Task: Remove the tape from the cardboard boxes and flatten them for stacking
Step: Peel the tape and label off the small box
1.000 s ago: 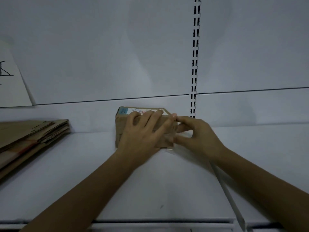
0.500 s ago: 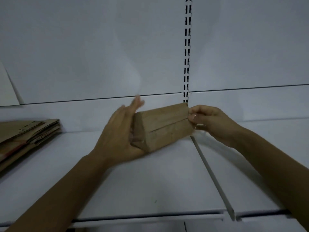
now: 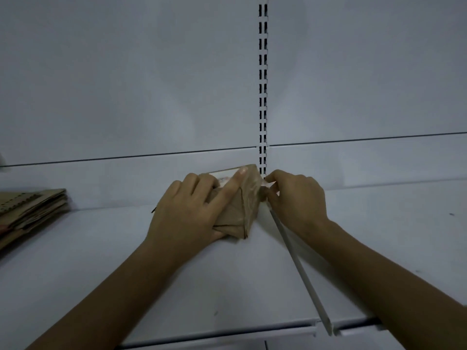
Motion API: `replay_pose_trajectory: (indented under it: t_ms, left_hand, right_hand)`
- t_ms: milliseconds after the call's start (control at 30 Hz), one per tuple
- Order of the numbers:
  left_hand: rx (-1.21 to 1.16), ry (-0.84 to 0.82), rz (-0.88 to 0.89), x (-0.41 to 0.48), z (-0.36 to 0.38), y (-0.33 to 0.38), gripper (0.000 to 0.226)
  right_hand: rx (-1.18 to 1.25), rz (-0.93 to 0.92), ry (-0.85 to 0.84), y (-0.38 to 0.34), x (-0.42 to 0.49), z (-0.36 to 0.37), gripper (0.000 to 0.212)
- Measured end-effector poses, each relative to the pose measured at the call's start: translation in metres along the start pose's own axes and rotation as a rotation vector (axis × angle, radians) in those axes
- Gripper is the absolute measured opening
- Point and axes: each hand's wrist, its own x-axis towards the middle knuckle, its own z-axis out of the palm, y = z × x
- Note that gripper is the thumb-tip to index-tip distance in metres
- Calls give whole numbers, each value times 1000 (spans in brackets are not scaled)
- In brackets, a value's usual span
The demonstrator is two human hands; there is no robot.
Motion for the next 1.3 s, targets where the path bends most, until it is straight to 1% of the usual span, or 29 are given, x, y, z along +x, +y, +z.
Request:
replay_pose_trajectory:
  t_ms: [67,100,200,300,333,367,433,500,600,667,733,767,800,833,867,900,933,967,1000,1067,1133,1167,1233,1300]
  left_hand:
    - [13,-21,-51,0,1,-2,77]
    - [49,-35,-69,-2,3,-4,78]
    - [172,-91,-117,-9,9,-14,87]
    - [140,-113,-203,-14,5,-25,85]
    - [116,-118,-246,-15,3,-29,87]
    - [88,-116,-298,-16,2,-31,88]
    - [39,-102,-410,-17,-1,-36,90]
    - [15,-99,-449,-18,-3,-37,90]
    - [23,-113,-400,-17,0,-34,88]
    - [8,-108,-404,-16,2,-33,86]
    - [-9,-82,-417,-18,2,-35,84]
    - [-11,-68,-410,-20,1,-37,83]
    - [-4,-59,-392,-22,1,-40,83]
    - [8,-53,-369,-23,1,-41,83]
    - [25,-48,-342,-24,2,-41,83]
    - [43,-44,-312,-24,3,-40,82]
    - [61,-42,-280,-22,4,-38,81]
    - [78,-40,-249,-21,5,-35,80]
    - [91,-40,-222,-19,6,-32,78]
    - [104,-46,-186,-17,6,-28,78]
    - [114,-51,-176,-17,5,-27,79]
    - [119,-47,-172,-17,4,-27,79]
    - [124,-17,-156,-16,2,-24,78]
    - [119,44,-131,-13,1,-18,73]
  right_hand:
    - [34,-71,1,-2,0,-3,21]
    - [96,-110,26,-5,-2,-6,18]
    - [391,-172,91,-17,-10,-14,10]
    - [497,-289,89,-31,-14,-20,15]
    - [524,-281,119,-31,-13,-22,18]
    - [565,-238,166,-28,-11,-22,19]
    - [658,-68,264,-17,-4,-21,16]
    - [749,121,303,-6,0,-20,12]
    - [848,294,261,-3,1,-12,20]
    - [916,405,209,-5,2,-8,30]
    - [970,586,160,1,7,-9,45]
    - [992,686,145,6,9,-11,49]
    - [1000,760,132,12,10,-15,51]
    - [998,787,127,15,10,-19,47]
    - [1007,760,130,16,9,-22,39]
    - [1039,695,136,15,8,-25,27]
    - [1102,624,124,11,8,-28,14]
    - [1193,546,75,5,7,-30,8]
    - [1323,475,-16,-2,7,-31,7]
    - [1565,354,-268,-14,4,-33,14]
    - [1628,253,-464,-21,1,-32,21]
    - [1612,217,-519,-23,-1,-30,24]
    - [1536,189,-547,-26,-4,-26,30]
    - [1436,188,-471,-28,-4,-23,31]
